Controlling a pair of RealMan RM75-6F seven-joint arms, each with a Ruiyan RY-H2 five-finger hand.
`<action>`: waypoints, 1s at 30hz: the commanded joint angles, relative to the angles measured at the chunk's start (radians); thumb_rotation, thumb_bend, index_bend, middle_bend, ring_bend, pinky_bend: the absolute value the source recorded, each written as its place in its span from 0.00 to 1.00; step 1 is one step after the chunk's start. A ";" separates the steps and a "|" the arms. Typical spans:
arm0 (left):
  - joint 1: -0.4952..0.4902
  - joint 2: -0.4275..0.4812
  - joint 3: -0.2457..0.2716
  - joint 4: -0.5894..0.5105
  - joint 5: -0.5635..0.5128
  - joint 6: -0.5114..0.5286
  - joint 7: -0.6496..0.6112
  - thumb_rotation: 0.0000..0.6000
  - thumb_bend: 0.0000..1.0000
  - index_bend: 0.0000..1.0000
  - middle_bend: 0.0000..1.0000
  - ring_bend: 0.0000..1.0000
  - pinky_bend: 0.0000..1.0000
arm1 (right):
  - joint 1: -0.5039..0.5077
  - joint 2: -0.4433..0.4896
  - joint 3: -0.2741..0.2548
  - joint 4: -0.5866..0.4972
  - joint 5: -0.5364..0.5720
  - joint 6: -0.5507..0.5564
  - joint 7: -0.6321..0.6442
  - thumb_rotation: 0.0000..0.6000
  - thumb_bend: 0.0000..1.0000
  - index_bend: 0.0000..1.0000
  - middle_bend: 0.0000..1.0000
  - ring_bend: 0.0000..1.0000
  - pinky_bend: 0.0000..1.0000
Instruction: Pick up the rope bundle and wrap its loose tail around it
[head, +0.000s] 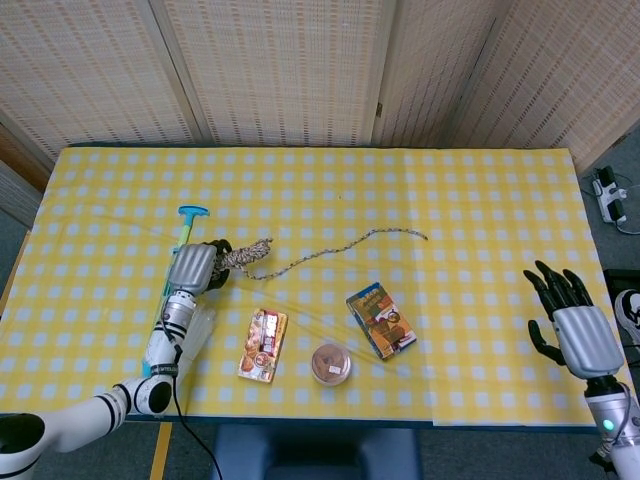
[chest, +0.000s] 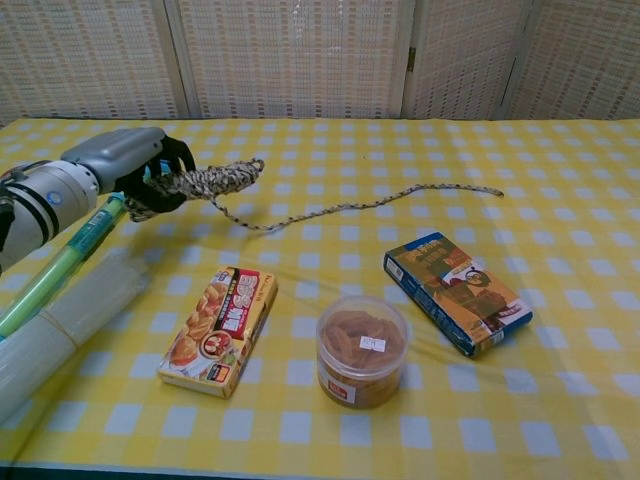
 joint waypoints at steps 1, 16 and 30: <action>0.010 0.039 0.005 -0.066 0.047 0.034 -0.028 1.00 0.56 0.62 0.62 0.63 0.72 | 0.083 -0.004 0.048 -0.024 0.033 -0.090 -0.078 1.00 0.56 0.17 0.10 0.13 0.00; 0.059 0.272 0.032 -0.536 0.197 0.084 -0.098 1.00 0.56 0.62 0.62 0.63 0.72 | 0.367 -0.104 0.144 0.023 0.223 -0.417 -0.262 1.00 0.56 0.25 0.13 0.14 0.00; 0.078 0.370 0.067 -0.751 0.252 0.098 -0.033 1.00 0.56 0.62 0.62 0.63 0.72 | 0.513 -0.236 0.103 0.121 0.223 -0.543 -0.313 1.00 0.56 0.25 0.13 0.14 0.00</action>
